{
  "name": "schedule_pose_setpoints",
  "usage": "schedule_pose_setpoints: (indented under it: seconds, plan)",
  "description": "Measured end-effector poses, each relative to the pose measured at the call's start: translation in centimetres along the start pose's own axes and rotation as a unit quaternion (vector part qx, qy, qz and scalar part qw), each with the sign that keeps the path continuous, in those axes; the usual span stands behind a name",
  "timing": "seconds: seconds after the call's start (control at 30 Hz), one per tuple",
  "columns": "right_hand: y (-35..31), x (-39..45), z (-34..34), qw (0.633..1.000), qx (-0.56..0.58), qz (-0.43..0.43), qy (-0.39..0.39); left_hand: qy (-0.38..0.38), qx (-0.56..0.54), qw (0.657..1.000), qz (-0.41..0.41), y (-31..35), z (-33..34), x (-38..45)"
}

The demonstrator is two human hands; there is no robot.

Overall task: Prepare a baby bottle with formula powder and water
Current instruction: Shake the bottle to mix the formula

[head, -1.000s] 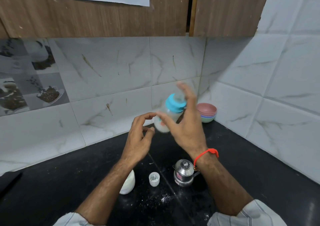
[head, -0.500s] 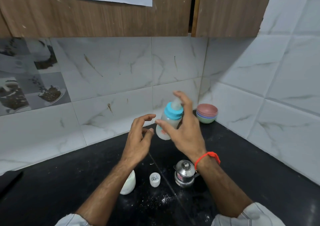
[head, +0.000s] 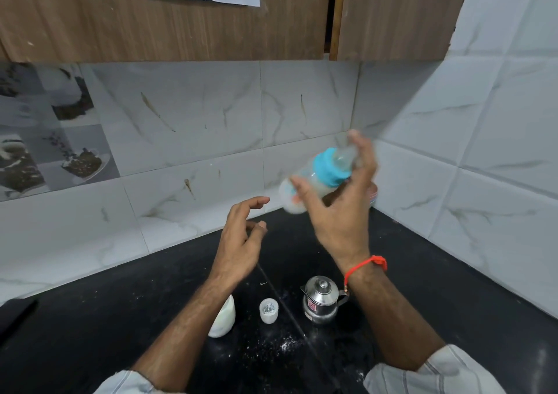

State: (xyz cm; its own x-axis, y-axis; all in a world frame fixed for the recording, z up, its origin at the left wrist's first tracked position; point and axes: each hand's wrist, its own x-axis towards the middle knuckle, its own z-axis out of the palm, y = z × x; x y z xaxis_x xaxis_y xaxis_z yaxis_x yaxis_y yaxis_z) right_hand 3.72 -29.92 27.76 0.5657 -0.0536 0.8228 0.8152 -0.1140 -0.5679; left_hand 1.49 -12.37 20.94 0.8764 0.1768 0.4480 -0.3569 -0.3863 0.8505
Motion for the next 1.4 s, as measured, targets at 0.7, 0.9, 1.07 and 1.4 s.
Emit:
schedule_pose_setpoints:
  seconds: [0.7, 0.9, 1.07, 1.4]
  plan:
    - [0.5, -1.2, 0.0, 0.984, -0.062, 0.078, -0.151, 0.002, -0.006, 1.0, 0.013, 0.2, 0.1, 0.0]
    - [0.6, -1.2, -0.2, 1.0, -0.024, 0.007, -0.007, -0.001, -0.006, 1.0, 0.004, 0.1, 0.3, -0.3]
    - [1.0, -2.9, -0.1, 0.985, -0.07, 0.074, -0.139, -0.001, -0.01, 1.0, 0.006, 0.2, 0.4, -0.6]
    - [0.7, -2.4, -0.2, 0.994, -0.037, 0.07, -0.08, 0.004, -0.013, 1.0, 0.009, 0.3, 0.3, -0.9]
